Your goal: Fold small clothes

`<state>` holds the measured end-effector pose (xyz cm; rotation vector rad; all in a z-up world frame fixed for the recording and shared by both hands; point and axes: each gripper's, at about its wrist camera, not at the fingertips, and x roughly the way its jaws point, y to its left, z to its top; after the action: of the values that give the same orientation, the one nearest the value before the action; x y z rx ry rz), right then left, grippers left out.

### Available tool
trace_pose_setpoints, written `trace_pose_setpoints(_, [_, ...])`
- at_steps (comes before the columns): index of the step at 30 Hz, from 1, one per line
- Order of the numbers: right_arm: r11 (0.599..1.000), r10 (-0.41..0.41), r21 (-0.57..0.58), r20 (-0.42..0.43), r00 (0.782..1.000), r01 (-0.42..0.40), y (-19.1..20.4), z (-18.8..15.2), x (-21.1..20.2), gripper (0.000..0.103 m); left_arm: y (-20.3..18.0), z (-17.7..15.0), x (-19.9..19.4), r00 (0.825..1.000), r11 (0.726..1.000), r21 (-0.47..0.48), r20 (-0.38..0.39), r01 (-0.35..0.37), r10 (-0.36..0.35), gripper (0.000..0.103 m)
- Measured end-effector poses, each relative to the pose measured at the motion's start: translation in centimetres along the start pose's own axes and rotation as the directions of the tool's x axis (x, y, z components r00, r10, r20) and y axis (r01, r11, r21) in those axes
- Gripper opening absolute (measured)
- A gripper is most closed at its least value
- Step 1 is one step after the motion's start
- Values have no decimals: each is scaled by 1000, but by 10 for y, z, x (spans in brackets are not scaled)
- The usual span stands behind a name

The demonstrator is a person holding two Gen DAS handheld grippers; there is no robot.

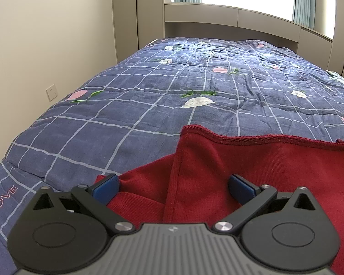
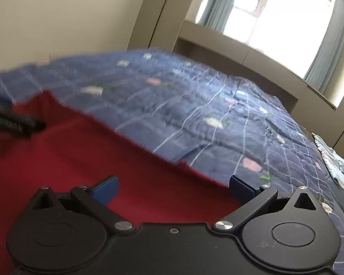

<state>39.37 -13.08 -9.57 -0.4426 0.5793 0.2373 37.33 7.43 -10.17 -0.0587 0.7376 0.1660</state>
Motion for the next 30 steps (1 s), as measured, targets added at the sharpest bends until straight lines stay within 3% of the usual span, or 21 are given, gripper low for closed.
trace_pose_setpoints(7, [999,-33,-31,-43,999,31,12,-15,-9,102,0,0,1,1000,1000,0,-1,0,0,103])
trace_pose_setpoints(13, [999,-13,47,-48,999,16,22,-34,-53,102,5,6,-9,1000,1000,-27,4,6,-6,103])
trace_pose_setpoints(17, [997,-15,80,-35,999,18,36,-56,-87,102,12,7,-39,999,998,-69,47,-11,15,103])
trace_pose_setpoints(21, [990,-35,133,-12,999,36,45,-72,-113,102,12,0,-79,997,998,-37,57,-59,61,103])
trace_pose_setpoints(23, [986,-25,162,-25,999,29,48,-79,-122,102,14,-7,-102,995,995,-33,46,-89,91,103])
trace_pose_setpoints(30, [985,-16,171,-4,1000,17,62,-86,-147,102,22,-39,-160,996,991,-106,-37,-80,77,103])
